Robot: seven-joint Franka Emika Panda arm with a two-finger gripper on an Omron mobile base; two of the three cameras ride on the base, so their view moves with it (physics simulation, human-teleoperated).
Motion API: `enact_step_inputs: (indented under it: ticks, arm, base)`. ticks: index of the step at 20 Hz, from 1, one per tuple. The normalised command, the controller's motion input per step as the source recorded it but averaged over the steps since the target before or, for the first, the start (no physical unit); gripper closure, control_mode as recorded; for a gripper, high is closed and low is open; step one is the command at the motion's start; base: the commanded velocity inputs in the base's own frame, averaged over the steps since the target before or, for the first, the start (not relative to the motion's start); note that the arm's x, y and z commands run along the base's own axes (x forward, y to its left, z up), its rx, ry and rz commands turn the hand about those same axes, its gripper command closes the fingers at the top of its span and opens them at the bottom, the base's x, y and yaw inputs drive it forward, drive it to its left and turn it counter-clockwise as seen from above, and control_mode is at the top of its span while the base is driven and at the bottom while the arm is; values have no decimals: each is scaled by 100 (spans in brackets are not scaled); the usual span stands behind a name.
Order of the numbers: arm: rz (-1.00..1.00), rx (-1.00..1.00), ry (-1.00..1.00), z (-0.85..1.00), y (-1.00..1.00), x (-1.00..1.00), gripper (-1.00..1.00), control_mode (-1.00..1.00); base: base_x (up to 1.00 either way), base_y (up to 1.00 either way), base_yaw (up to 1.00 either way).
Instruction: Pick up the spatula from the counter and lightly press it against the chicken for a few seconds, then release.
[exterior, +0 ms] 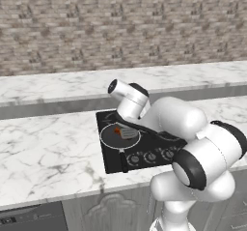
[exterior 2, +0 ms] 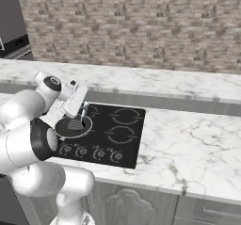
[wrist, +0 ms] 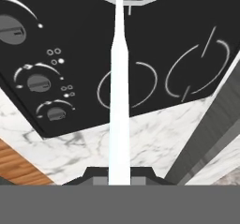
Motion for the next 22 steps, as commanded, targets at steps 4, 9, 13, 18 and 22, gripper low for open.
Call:
enact_step_inputs:
  ticks: [4, 9, 13, 18, 22]
  arm:
    - [0, -1, 0, -10, 1, 14, 100, -100]
    - [0, -1, 0, -13, 3, 15, 100, -100]
    - [0, -1, 0, -13, 3, 15, 100, -100]
    - [0, -1, 0, -13, 2, 9, 100, -100]
    - [0, -1, 0, -12, 0, 0, 100, -100]
  base:
    - [0, 0, 0]
    - [0, 0, 0]
    - [0, 0, 0]
    - [0, 0, 0]
    - [0, 0, 0]
